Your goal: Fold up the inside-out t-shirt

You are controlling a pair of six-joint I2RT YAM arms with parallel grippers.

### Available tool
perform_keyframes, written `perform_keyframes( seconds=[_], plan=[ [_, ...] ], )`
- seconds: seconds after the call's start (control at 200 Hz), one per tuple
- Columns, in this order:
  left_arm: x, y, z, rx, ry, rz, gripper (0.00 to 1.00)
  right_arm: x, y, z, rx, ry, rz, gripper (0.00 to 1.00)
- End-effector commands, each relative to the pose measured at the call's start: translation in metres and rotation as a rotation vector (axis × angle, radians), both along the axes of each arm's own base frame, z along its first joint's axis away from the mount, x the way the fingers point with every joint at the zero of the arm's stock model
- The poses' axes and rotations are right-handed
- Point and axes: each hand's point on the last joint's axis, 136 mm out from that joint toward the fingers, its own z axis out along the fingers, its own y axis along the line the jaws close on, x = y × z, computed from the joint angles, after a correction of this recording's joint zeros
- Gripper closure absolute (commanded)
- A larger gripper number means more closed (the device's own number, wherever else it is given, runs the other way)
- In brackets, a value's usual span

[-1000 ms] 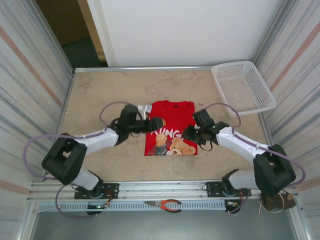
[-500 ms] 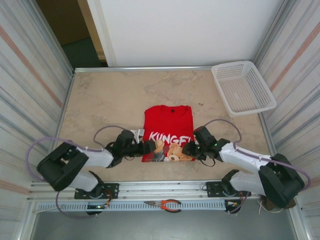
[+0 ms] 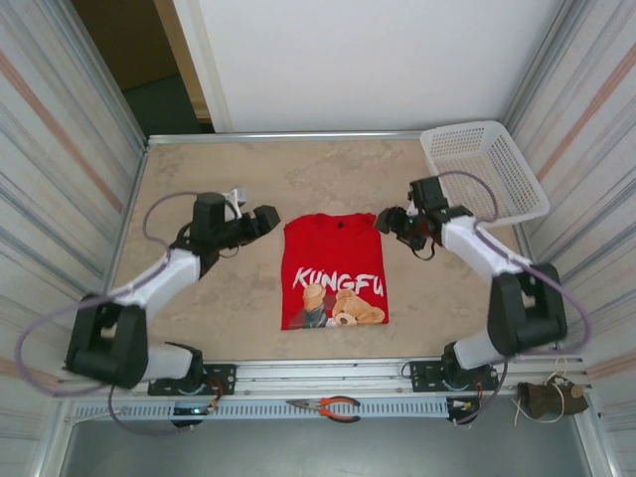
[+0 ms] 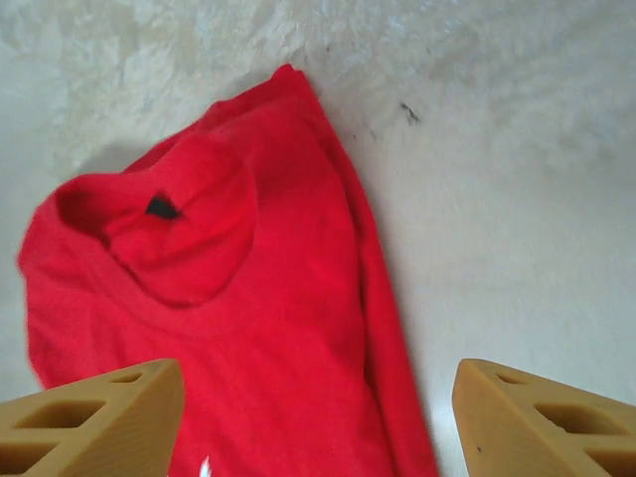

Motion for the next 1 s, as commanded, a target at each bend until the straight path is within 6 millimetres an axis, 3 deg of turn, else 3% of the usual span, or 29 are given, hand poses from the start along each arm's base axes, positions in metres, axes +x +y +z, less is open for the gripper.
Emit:
perform_keyframes(
  seconds=[0.0,0.145,0.496,0.812,0.997],
  plan=[
    [0.004,-0.016,-0.018,0.027,0.032,-0.183,0.22,0.012,0.004,-0.013,-0.037,0.021,0.092,0.27],
    [0.019,-0.024,-0.043,0.065,0.109,-0.239,0.13,0.022,0.003,-0.031,-0.064,0.054,0.093,0.25],
    [0.020,-0.022,-0.088,0.343,0.190,-0.243,0.15,0.020,0.007,-0.057,-0.074,0.098,0.103,0.25],
    [0.012,-0.052,-0.096,0.291,0.193,-0.303,0.22,0.015,0.034,-0.066,-0.030,0.105,0.166,0.30],
    [0.011,-0.057,-0.100,0.269,0.202,-0.299,0.22,0.012,0.052,-0.063,-0.012,0.093,0.197,0.32]
  ],
)
